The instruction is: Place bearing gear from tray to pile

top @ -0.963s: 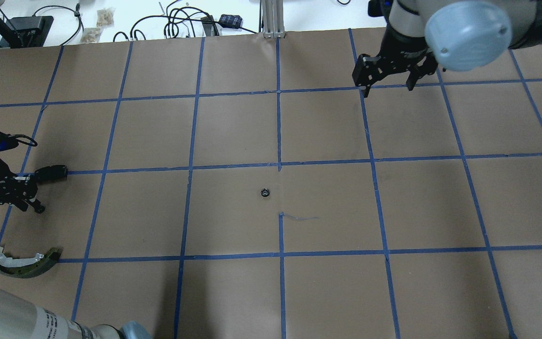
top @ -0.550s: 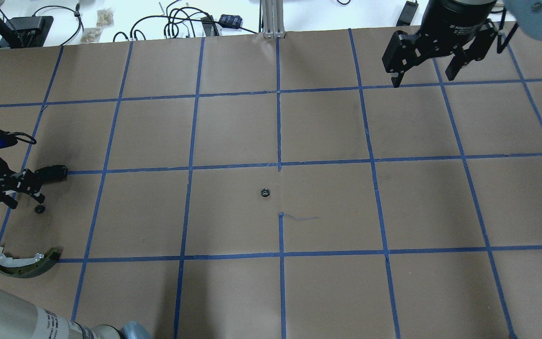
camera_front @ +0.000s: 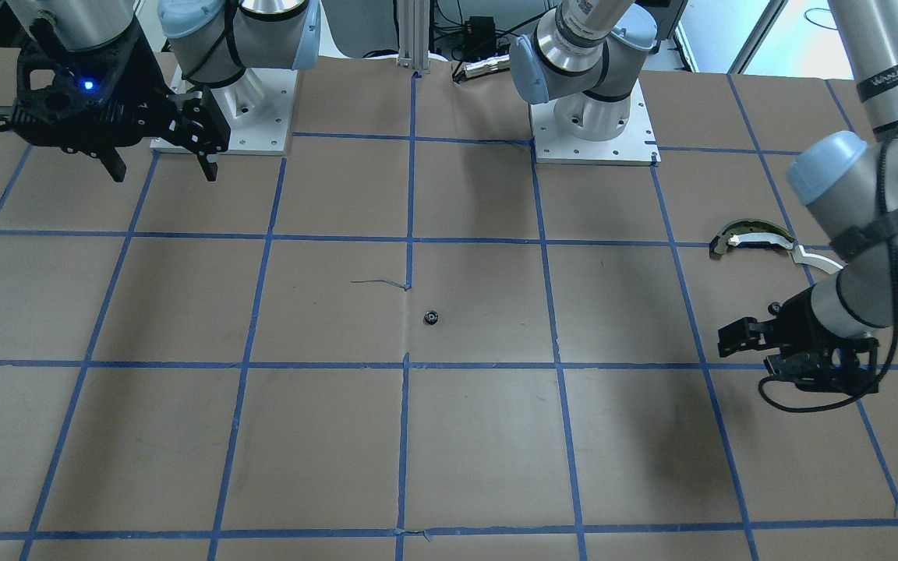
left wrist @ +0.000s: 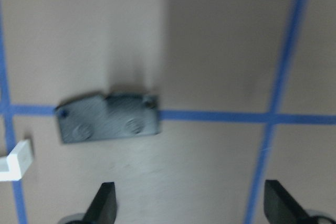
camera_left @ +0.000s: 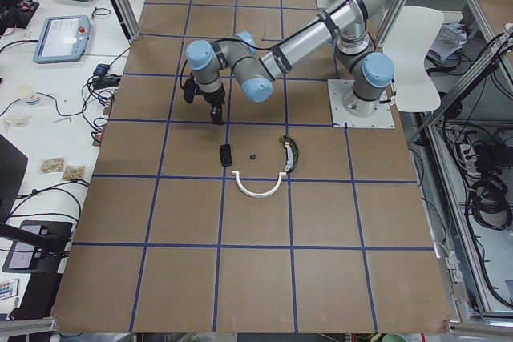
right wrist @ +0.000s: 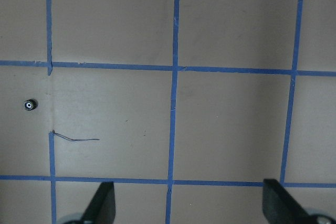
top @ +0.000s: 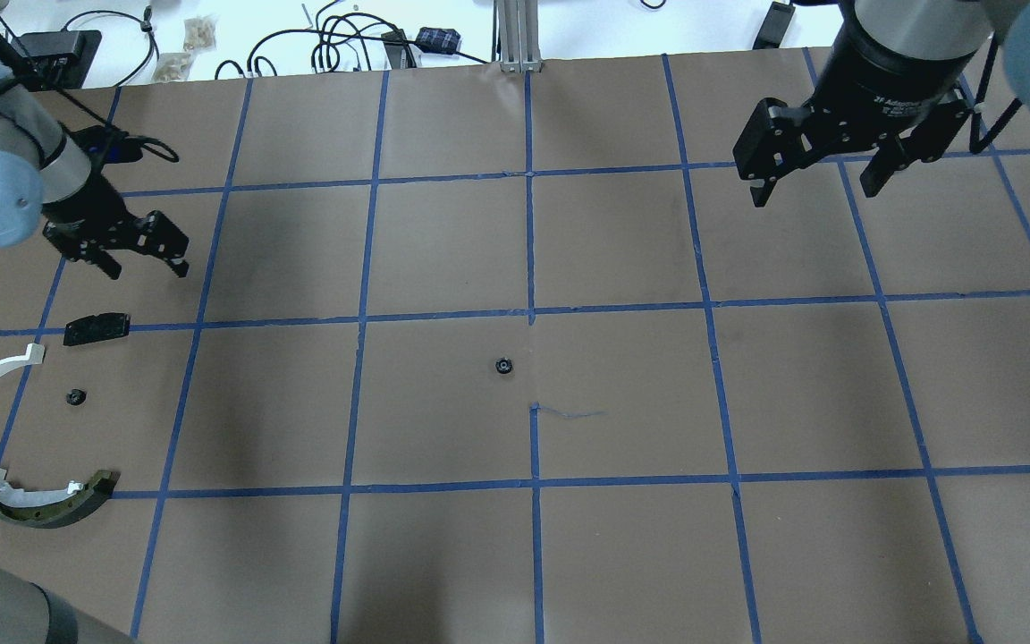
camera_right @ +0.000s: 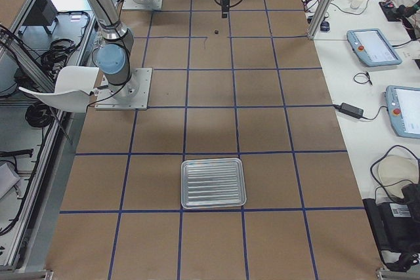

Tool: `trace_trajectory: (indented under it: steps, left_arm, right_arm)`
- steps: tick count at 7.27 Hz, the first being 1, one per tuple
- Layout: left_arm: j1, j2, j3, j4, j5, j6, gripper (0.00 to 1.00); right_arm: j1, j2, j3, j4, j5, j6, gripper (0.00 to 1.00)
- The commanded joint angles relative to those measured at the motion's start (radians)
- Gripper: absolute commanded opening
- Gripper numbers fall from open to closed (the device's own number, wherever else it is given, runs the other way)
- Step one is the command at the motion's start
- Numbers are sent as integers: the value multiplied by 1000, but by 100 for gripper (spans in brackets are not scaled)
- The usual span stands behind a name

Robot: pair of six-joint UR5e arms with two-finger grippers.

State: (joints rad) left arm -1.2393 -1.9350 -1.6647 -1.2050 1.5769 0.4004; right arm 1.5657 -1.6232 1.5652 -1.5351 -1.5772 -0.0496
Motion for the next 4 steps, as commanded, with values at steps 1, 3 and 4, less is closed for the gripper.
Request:
trace_trajectory:
  steps: [1, 3, 4]
  left_arm:
    - [-229, 8, 5, 30, -57, -118, 100]
    - [-441, -22, 0, 45, -52, -417, 100]
    - [-533, -41, -1, 53, -55, -478, 100]
  right_arm:
    - [0, -24, 15, -95, -4, -4, 100]
    - [-1, -4, 32, -97, -14, -10, 100]
    - [-7, -7, 30, -91, -15, -15, 100]
